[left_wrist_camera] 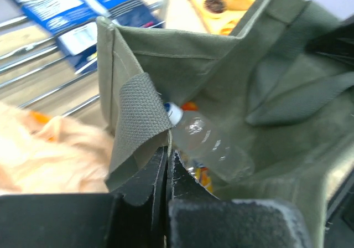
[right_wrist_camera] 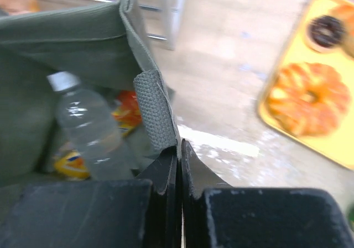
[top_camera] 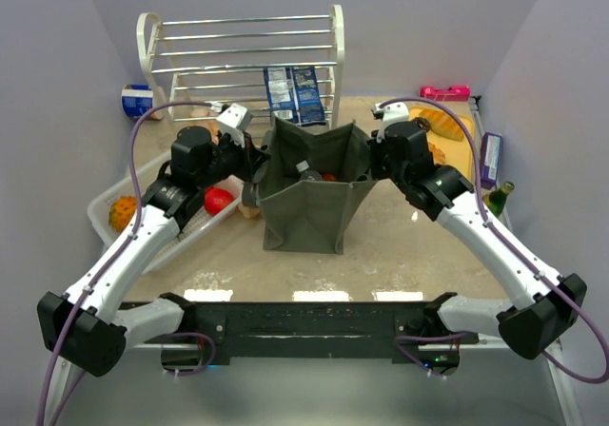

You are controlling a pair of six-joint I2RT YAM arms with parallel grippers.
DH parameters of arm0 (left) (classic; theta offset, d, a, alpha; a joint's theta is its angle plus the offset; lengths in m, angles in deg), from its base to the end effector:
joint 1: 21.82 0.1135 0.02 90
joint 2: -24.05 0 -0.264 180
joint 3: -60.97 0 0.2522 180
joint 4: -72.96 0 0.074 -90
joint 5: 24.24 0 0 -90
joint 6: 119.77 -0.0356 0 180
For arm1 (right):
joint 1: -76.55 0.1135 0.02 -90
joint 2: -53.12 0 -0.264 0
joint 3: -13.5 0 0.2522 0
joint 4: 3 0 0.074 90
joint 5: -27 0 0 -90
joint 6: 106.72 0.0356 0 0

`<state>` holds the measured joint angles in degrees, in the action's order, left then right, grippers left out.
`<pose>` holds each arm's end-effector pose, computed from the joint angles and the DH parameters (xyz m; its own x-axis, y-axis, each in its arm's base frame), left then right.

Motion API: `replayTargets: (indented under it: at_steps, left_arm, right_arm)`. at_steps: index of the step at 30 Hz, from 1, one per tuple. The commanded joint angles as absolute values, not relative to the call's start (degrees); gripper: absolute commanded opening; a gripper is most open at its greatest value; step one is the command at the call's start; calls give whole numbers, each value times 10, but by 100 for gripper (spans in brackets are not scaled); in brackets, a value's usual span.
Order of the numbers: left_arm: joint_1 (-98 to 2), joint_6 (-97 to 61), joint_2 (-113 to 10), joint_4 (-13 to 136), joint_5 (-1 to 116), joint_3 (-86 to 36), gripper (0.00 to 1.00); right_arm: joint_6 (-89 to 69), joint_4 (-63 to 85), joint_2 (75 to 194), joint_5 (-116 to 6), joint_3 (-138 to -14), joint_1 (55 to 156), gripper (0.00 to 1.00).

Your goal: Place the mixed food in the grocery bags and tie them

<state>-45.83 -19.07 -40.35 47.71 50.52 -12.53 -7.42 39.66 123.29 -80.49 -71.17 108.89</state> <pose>0.2328 -0.1139 0.3613 -0.3654 -0.0334 -0.9303 0.5652 0.7861 -0.2502 0.2337 0.1353 0.3740 -0.4398 -0.0960 -0.8930 -0.2181 0.9759 0.0025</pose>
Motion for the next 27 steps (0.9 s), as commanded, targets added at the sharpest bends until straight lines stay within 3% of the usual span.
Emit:
replayTargets:
  at_steps: [1, 5, 6, 8, 9, 12, 19, 27]
  left_arm:
    - [-460, -161, -428, 542, 399, -153, 0]
    - [-462, -157, -444, 552, 397, -166, 2]
    - [-461, -157, -442, 557, 420, -167, 27]
    - [-459, -157, -435, 570, 465, -164, 56]
    - [-457, -155, -434, 573, 508, -164, 77]
    - [-437, -139, -434, 583, 561, -159, 90]
    - [-371, -40, -449, 762, 564, -89, 96]
    - [-364, 77, -593, 903, 521, -86, 86]
  right_arm:
    - [-108, 442, 1206, -994, -731, 1070, 0]
    - [-120, 454, 1209, -1027, -717, 1025, 0]
    - [-120, 452, 1209, -1021, -714, 1022, 0]
    - [-122, 452, 1209, -1019, -711, 1017, 0]
    - [-122, 452, 1208, -1021, -712, 1014, 0]
    - [-127, 457, 1208, -1025, -720, 1000, 0]
    - [-129, 460, 1214, -994, -727, 987, 0]
    - [-124, 463, 1221, -969, -729, 986, 0]
